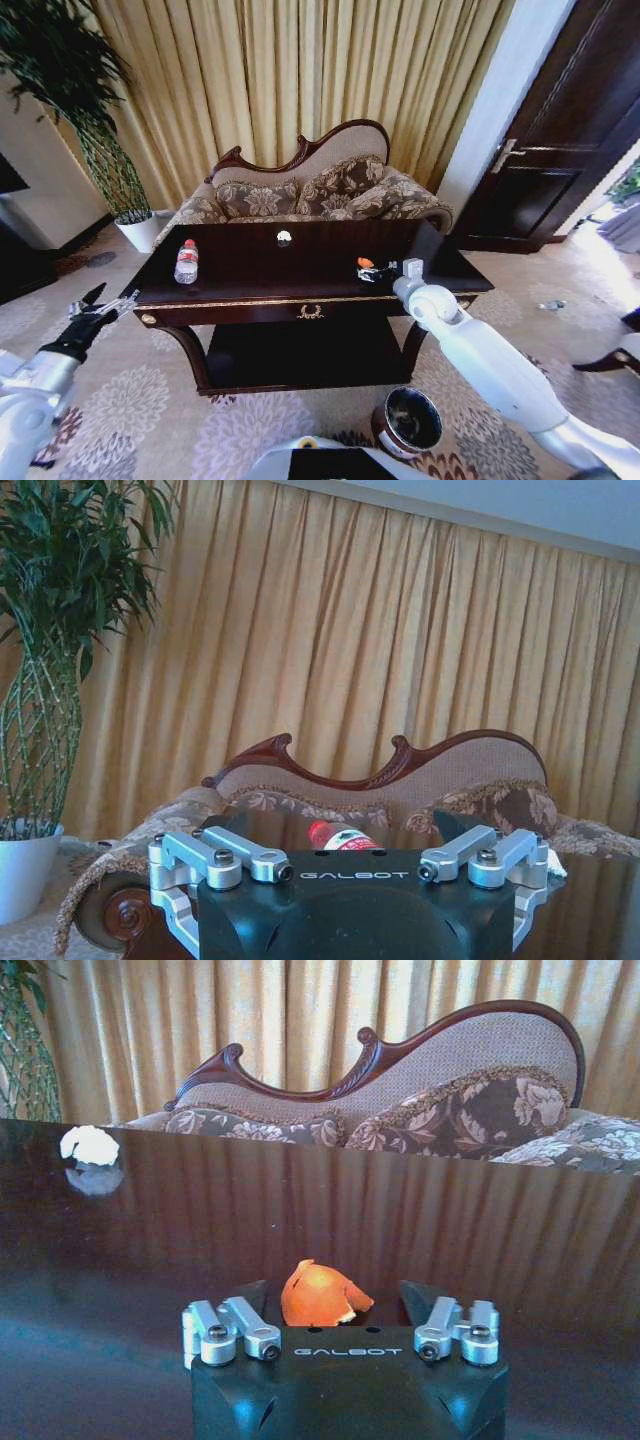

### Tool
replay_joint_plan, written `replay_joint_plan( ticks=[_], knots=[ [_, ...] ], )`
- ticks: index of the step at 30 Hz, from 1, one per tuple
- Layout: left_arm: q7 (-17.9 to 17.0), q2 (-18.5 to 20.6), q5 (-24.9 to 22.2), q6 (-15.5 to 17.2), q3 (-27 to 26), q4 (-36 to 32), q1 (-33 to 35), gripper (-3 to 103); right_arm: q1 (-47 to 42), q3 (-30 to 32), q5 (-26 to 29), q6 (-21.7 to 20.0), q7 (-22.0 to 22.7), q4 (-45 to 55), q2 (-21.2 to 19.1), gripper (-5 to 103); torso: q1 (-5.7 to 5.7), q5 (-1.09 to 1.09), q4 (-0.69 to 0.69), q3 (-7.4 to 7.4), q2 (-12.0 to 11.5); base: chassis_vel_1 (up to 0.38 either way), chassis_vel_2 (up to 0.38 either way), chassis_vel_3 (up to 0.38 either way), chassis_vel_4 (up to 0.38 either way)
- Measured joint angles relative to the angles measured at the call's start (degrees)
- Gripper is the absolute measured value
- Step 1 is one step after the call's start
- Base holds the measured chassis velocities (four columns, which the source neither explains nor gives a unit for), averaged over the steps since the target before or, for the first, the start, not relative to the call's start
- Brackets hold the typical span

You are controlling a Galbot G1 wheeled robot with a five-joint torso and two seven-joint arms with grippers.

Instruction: Move to the front of the table and place the trash on the table into the trash bin.

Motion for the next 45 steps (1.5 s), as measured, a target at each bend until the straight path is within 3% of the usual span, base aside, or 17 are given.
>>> replay_joint_plan(
  ticks=[3, 12, 15, 16, 18, 20, 32, 45],
  knots=[
    [0.00, 0.06, 0.00, -0.02, 0.01, 0.04, -0.05, 100, 0.00, 0.00, -0.07, 0.15, 0.23, -0.12, 0.14, 71, 0.00, 0.00, 0.00, 0.00, 0.00, 0.000, 0.000, 0.000, 0.000],
    [0.01, 0.31, 0.02, -0.15, 0.24, 0.17, -0.17, 100, -0.89, 0.65, -1.02, 0.98, 1.31, -0.21, 0.48, 33, 0.00, 0.00, 0.00, 0.00, 0.00, 0.000, 0.000, 0.000, 0.000],
    [0.01, 0.62, -0.04, -0.18, 0.16, 0.17, -0.17, 100, -1.25, 1.04, -1.31, 1.35, 1.84, -0.10, 0.78, 28, 0.00, 0.00, -0.01, 0.00, 0.00, 0.000, 0.000, 0.000, 0.000],
    [0.00, 0.78, -0.12, -0.19, 0.05, 0.17, -0.16, 100, -1.55, 1.35, -1.63, 1.69, 2.29, 0.24, 0.99, 16, 0.00, 0.01, -0.01, 0.01, 0.00, 0.000, 0.000, 0.000, 0.000],
    [0.00, 0.85, -0.16, -0.20, -0.02, 0.19, -0.16, 100, -1.74, 1.54, -1.88, 1.95, 2.52, 0.52, 1.09, 16, 0.00, 0.02, -0.01, 0.01, 0.00, 0.000, 0.000, 0.000, 0.000],
    [0.00, 1.01, -0.20, -0.23, -0.07, 0.23, -0.15, 100, -2.88, 2.88, -4.06, 3.85, 3.64, 2.20, 1.69, 6, 0.00, 0.00, 0.00, 0.01, 0.00, 0.000, 0.000, 0.000, 0.000],
    [-0.31, 0.85, 0.05, -0.24, 0.71, -0.20, -0.51, 100, -10.15, 6.98, -10.42, 11.64, 10.26, 9.17, 3.52, 3, 0.00, 0.00, -0.01, 0.00, 0.00, 0.000, 0.000, 0.000, 0.000],
    [-0.56, 0.66, 0.31, -0.21, 0.76, -0.61, -0.24, 100, -10.99, 6.78, -11.83, 12.59, 11.68, 10.52, 4.60, 3, 0.00, 0.00, 0.01, 0.00, -0.01, 0.004, -0.002, -0.002, 0.002]
  ],
)
